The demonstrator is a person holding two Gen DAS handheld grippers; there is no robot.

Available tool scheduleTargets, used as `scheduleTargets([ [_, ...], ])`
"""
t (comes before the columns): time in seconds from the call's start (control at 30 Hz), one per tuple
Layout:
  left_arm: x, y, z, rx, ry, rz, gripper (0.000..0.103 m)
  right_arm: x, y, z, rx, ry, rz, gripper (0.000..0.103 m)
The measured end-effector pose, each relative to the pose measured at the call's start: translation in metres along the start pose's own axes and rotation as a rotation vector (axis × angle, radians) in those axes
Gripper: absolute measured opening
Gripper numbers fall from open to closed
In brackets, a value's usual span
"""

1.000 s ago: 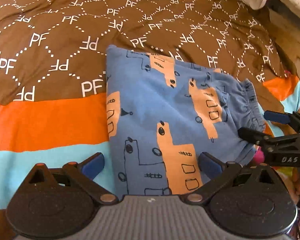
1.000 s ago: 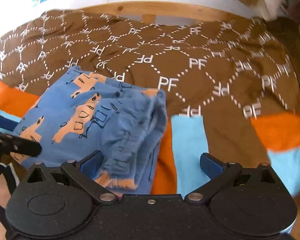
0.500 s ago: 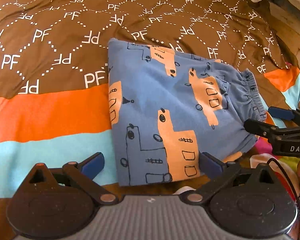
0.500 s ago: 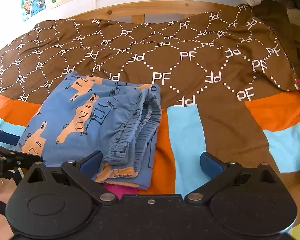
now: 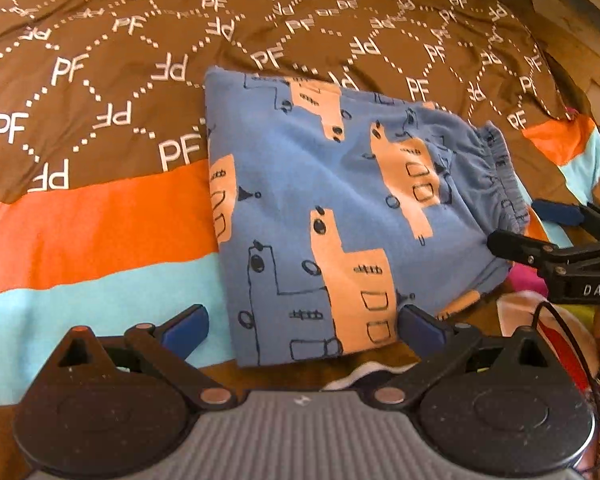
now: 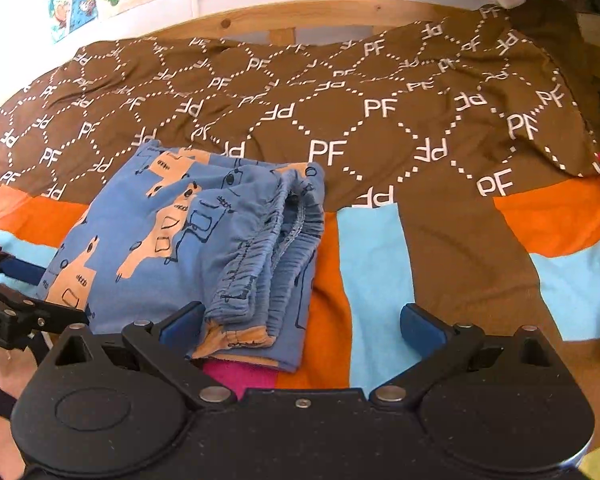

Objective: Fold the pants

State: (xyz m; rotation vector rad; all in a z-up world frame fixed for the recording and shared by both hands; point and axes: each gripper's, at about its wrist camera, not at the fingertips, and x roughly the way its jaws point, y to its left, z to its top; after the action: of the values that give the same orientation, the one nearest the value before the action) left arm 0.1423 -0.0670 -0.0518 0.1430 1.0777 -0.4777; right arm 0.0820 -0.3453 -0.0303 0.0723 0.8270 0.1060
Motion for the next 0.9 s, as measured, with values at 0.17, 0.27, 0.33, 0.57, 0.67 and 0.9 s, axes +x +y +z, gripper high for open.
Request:
scheduleTargets([
  [0.17, -0.009, 0.008, -0.002, 0.052, 0.068, -0.076, 0.103, -0.003, -0.015, 0.011, 0.029, 0.039, 0.098, 0.102],
  [0.27, -0.015, 0.019, -0.002, 0.043, 0.049, -0.132, 0.103, -0.004, -0.029, 0.017, 0.079, 0.037, 0.181, 0.102],
  [0.33, -0.017, 0.029, 0.001, -0.015, -0.01, -0.14, 0.103, -0.002, -0.038, 0.027, 0.097, 0.033, 0.237, 0.102],
  [0.57, 0.0, 0.056, 0.011, -0.195, -0.193, -0.189, 0.103, 0.039, -0.072, 0.065, 0.195, 0.076, 0.402, 0.102],
  [0.67, 0.007, 0.06, 0.009, -0.23, -0.253, -0.241, 0.103, 0.062, -0.084, 0.072, 0.281, 0.096, 0.479, 0.102],
  [0.9, 0.018, 0.074, 0.007, -0.305, -0.261, -0.415, 0.102, 0.09, -0.089, 0.081, 0.329, 0.149, 0.662, 0.103],
])
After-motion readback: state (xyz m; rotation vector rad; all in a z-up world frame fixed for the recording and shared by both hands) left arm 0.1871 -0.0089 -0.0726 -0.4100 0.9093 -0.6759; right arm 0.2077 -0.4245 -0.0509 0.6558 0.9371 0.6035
